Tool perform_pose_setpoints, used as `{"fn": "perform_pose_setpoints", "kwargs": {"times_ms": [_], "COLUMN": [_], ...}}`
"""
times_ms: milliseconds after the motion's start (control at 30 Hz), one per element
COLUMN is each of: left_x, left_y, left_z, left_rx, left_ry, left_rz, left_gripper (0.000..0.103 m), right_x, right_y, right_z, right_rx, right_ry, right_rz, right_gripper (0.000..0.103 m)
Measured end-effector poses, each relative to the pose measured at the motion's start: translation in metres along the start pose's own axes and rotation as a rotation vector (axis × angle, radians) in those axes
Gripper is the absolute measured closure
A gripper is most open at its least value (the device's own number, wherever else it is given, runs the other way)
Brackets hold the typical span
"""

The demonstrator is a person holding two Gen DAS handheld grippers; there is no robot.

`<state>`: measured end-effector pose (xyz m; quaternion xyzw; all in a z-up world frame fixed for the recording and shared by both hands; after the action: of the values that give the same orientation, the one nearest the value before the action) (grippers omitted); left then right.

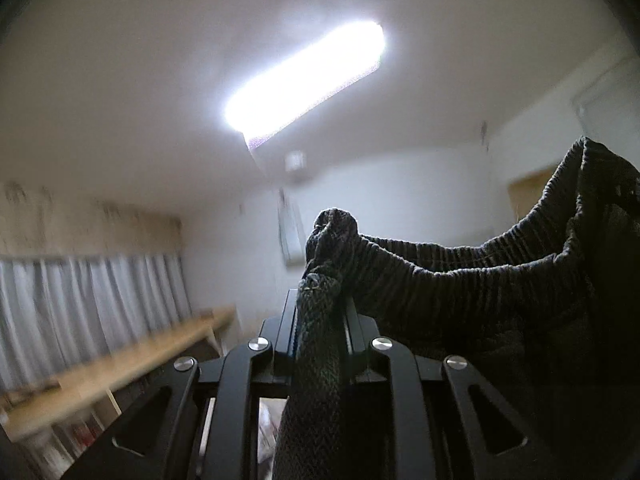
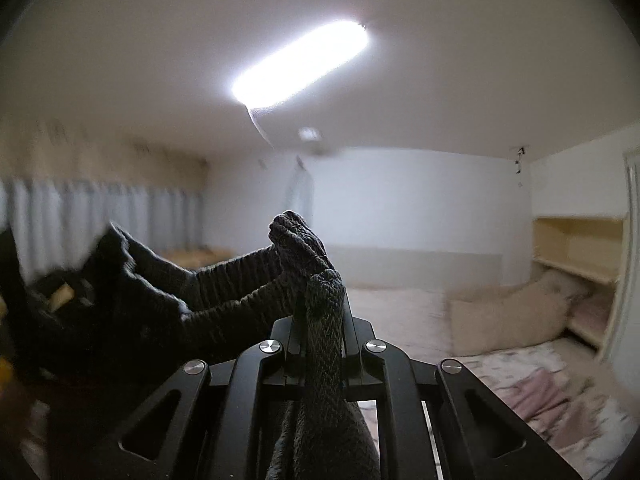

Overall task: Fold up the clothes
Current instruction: 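Lift the pants by the waistband with both grippers and shake them out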

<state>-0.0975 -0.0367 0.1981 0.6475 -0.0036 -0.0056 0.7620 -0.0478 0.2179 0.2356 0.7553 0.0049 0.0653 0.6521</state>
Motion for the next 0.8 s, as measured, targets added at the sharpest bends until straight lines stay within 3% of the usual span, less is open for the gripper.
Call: {"fn": "perform_pose_setpoints", "kwargs": {"times_ms": [200, 333, 467, 633, 800], "left_x": [-0.160, -0.210, -0.256, -0.295, -0.358], "left_y": [-0.141, -0.226, -0.292, -0.302, -0.279], "left_z": [-0.037, -0.091, -0.115, -0.133, -0.123], "left_rx": [0.013, -0.048, -0.063, -0.089, -0.109], "left_ry": [0.003, -0.002, -0.027, -0.037, 0.002], "left_rz": [0.289, 0.420, 0.512, 0.513, 0.451], "left_gripper": [0.085, 0.085, 0.085, 0.085, 0.085], "right_x": [-0.155, -0.244, -0.290, -0.321, -0.380], "right_y": [-0.129, -0.206, -0.269, -0.294, -0.280], "right_z": [0.017, 0.015, 0.011, -0.003, -0.027], "right_rx": [0.039, 0.079, 0.169, 0.211, 0.204], "right_ry": [-0.072, -0.123, -0.159, -0.173, -0.204], "right_rz": [0.245, 0.377, 0.441, 0.477, 0.454], "right_gripper": [0.092, 0.092, 0.092, 0.092, 0.092]}}
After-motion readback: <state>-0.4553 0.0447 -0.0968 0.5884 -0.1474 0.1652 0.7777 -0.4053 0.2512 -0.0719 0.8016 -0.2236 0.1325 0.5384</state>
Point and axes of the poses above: each gripper's, at about its wrist camera, not at the fingertips, and x roughly against the way its jaws point, z to its left, y to its top, the point moved 7 cm from there along -x, roughly the way its jaws point, and after that the axes turned 4 degrees about x, right-handed, at the moved point
